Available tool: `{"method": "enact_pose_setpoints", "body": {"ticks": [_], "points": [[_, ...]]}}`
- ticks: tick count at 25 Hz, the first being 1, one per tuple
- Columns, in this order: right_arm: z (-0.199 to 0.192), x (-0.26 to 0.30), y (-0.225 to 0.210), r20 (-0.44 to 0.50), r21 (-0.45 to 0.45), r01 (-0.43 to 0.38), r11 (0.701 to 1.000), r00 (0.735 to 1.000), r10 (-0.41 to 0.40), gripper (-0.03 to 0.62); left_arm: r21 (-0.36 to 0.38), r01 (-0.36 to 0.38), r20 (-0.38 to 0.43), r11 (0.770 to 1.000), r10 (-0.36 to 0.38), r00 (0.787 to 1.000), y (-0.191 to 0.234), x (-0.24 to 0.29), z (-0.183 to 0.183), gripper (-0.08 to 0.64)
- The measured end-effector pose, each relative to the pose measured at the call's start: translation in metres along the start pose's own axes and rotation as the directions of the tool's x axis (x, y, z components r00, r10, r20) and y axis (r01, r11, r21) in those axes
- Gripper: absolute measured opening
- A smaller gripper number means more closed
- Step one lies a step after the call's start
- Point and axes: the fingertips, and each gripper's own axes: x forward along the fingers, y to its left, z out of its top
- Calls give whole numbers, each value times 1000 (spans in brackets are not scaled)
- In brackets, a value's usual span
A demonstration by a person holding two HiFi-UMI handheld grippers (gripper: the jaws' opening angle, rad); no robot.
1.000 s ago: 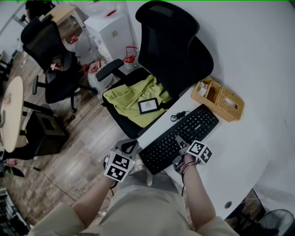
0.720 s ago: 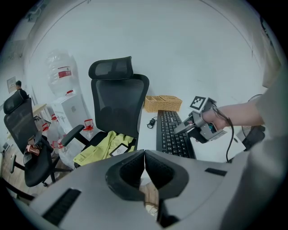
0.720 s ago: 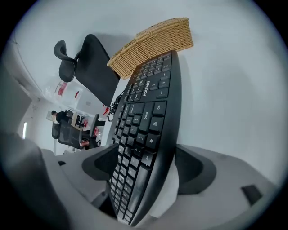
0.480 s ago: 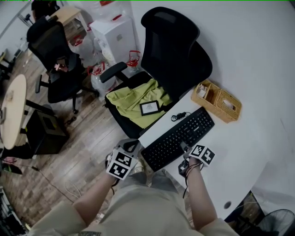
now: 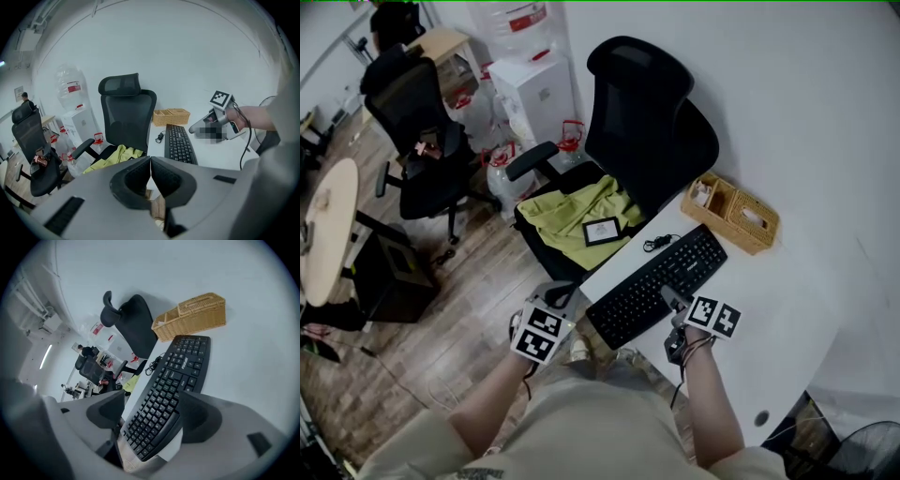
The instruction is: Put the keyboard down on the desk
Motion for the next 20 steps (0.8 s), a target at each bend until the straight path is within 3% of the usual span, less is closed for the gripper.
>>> {"method": "enact_pose_setpoints", "body": {"ticks": [5,10,15,20], "points": [[24,-32,40,78,-112,-76,991,993,85,313,150,-50,43,987,44,998,-1,-18,25,23],[57,-76,80,194,-256,-89,962,971,142,238,126,-37,133,991,20,991,-4,-41,64,23],[85,-125,127,295,-452,-46,891,934,199,212,109,-28,227,994,3,974,-3,-67,106,23],[102,-169,166,386,-576,17,817,887,254,166,129,-49,346,990,2,938,-6,-107,152,23]]}}
